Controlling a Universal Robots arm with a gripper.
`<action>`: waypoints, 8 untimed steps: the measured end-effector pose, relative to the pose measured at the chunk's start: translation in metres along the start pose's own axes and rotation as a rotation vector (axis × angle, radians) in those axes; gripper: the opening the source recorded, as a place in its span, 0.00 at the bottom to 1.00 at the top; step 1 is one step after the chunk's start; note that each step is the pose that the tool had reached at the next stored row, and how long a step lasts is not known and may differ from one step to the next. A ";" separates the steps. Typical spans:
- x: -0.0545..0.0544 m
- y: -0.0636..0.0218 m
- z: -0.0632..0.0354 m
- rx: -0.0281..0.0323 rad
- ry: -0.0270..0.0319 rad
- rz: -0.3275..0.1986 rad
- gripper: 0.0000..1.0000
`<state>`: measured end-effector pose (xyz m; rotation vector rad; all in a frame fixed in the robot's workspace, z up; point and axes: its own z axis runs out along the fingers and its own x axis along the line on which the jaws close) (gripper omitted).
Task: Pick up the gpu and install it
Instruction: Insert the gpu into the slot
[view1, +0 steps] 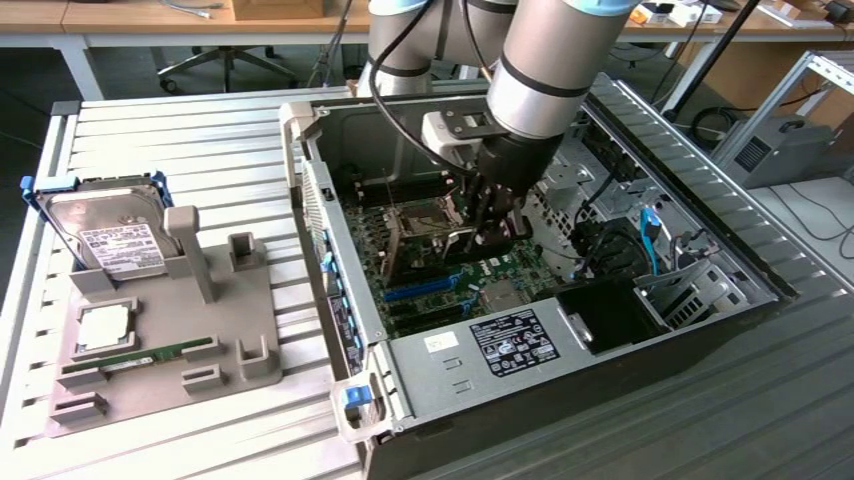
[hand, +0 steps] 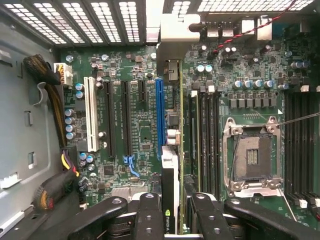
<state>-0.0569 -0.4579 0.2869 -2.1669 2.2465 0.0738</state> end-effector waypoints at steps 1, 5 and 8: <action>0.000 0.0004 0.0000 0.0001 -0.0001 0.000 0.27; 0.001 0.0050 0.0001 0.0000 0.0000 0.000 0.27; 0.001 0.0093 0.0002 0.0000 0.0001 0.000 0.27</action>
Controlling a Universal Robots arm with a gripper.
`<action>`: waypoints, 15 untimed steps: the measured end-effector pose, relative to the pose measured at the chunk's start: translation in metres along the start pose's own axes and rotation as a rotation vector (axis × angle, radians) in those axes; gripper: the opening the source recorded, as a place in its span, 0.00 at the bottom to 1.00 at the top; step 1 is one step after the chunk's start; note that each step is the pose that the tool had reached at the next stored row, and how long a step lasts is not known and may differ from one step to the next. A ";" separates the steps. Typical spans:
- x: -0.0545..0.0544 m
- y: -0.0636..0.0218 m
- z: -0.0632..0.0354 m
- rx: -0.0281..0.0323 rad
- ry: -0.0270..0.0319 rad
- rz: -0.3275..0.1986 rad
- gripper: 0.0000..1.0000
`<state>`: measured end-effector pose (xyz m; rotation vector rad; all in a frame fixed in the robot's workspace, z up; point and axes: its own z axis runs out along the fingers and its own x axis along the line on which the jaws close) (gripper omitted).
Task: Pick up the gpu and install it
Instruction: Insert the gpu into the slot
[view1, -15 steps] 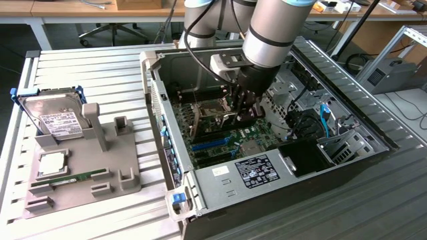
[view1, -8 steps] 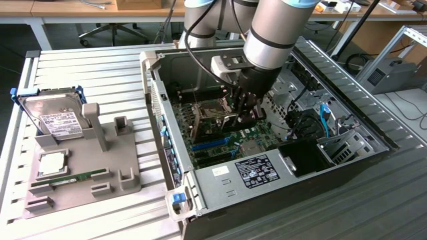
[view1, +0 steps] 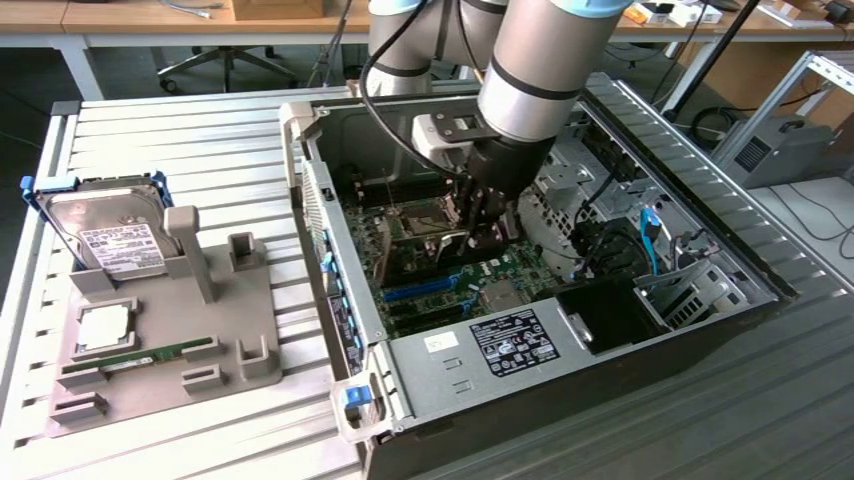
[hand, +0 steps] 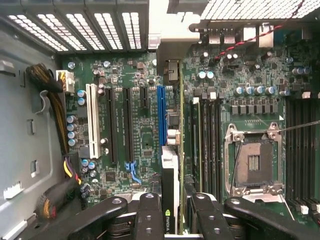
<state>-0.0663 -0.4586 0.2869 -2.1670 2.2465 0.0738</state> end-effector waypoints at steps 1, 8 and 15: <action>0.000 0.0014 0.0000 0.0000 0.0000 0.000 0.27; 0.005 0.0059 -0.0001 0.0002 0.0001 0.000 0.27; 0.007 0.0117 0.0012 0.0005 -0.0001 0.000 0.27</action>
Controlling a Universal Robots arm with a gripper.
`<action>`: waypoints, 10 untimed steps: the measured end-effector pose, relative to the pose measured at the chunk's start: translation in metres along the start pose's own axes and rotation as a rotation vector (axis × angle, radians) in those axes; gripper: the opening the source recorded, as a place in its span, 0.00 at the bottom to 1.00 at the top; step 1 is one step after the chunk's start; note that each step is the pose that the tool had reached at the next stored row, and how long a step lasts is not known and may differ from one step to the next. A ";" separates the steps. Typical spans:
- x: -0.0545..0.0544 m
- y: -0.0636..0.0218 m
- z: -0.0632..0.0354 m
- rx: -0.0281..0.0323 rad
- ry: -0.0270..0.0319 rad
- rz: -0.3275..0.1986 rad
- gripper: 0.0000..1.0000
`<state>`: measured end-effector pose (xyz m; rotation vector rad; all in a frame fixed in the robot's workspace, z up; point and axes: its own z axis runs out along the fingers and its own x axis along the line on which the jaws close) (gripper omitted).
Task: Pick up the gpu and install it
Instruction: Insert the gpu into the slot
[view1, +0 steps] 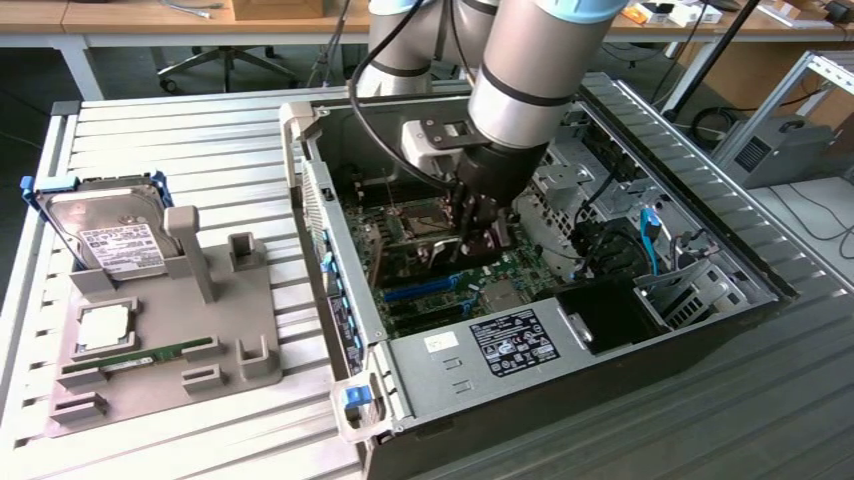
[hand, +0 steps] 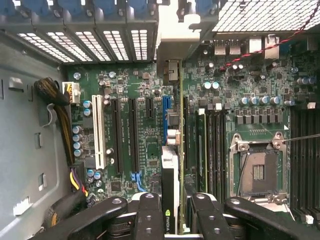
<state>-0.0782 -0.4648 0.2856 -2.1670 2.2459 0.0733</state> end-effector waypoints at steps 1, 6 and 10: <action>0.000 0.0002 0.0008 0.0004 0.0000 0.000 0.27; 0.000 0.0019 0.0019 0.0046 -0.0001 -0.002 0.27; 0.000 0.0038 0.0021 0.0071 -0.0001 -0.003 0.27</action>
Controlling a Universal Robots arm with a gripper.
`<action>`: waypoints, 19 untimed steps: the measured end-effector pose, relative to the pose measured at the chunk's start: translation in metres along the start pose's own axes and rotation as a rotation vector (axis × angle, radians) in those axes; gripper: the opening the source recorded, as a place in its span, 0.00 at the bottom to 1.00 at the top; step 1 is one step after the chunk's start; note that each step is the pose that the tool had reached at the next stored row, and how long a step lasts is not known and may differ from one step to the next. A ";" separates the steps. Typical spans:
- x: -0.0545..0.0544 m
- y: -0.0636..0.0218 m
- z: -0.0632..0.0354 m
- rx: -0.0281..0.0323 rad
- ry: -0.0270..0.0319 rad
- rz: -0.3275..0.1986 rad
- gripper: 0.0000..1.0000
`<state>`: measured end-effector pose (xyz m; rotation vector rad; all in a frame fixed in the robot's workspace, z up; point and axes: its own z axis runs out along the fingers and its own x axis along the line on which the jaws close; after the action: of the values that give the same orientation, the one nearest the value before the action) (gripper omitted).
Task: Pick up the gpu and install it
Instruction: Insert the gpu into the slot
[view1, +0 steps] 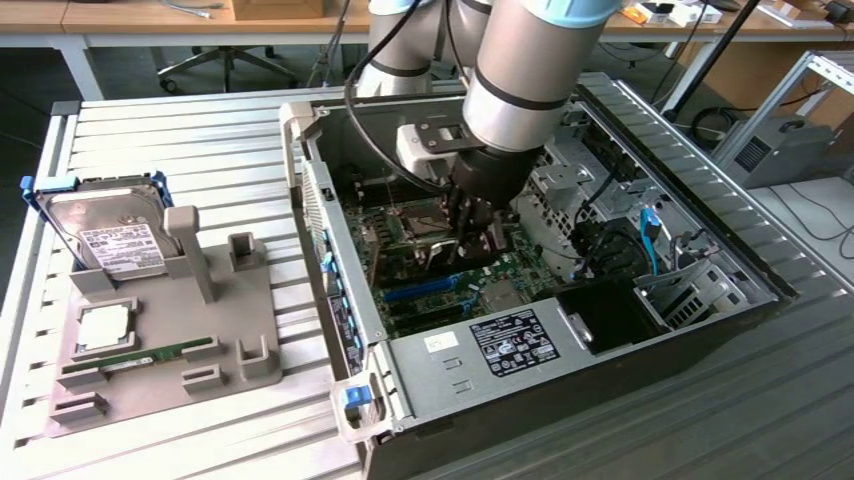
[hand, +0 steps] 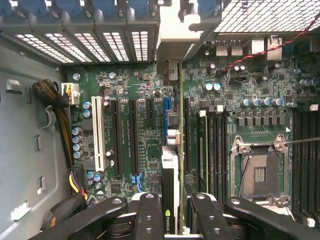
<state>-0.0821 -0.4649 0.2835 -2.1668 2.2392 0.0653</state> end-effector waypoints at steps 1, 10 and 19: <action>0.000 0.0005 0.0000 0.0001 0.0000 0.000 0.27; 0.001 0.0075 0.0005 0.0001 -0.0001 0.000 0.27; 0.002 0.0129 0.0071 -0.0001 0.0003 0.000 0.27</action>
<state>-0.0952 -0.4656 0.2766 -2.1672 2.2393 0.0651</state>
